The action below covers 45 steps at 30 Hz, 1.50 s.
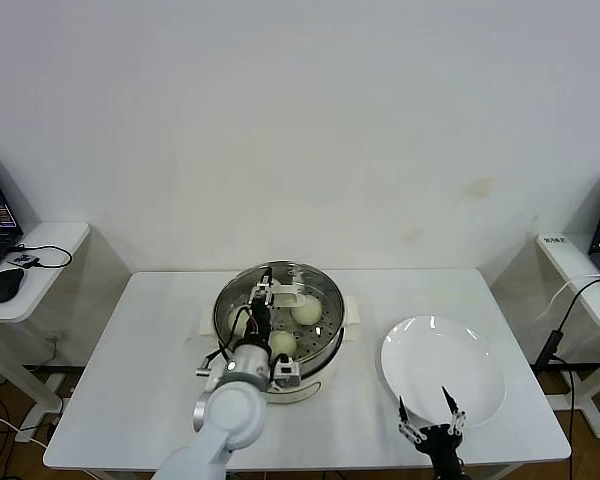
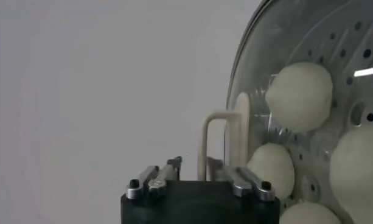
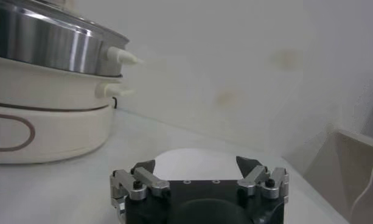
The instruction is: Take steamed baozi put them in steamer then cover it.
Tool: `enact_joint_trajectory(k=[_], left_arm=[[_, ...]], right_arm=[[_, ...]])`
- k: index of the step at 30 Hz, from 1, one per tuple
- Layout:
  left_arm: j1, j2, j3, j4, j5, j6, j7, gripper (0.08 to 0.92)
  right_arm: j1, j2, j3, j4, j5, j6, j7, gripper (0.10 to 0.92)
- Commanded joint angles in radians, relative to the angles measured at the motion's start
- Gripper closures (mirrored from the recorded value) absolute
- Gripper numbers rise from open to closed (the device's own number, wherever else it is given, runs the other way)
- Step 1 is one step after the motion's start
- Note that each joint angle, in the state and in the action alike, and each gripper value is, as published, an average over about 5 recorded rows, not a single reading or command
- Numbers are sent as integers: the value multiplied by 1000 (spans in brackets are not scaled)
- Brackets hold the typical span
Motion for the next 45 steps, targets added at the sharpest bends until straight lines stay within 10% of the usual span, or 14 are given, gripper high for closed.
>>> enact_joint_trajectory(k=[1,13,21,45], left_arm=[[216,81,-70,-218,-137,-64,-133,458],[740,104,-463,-469,-1092,-356,-651,183],[910,11,-639,-389,-1645,-601,-601,177],[987,-52,-552,-231,-1641,-718,-414,177]], right_arm=[[-1,-4,-4,-1,0,-2,-2,203],[2,-34,-20,26,86,8,-20,203],[-35,-80,-40,52,129,-8,-37,203],[-104,-135,-39,100,192,-36,-63,203]])
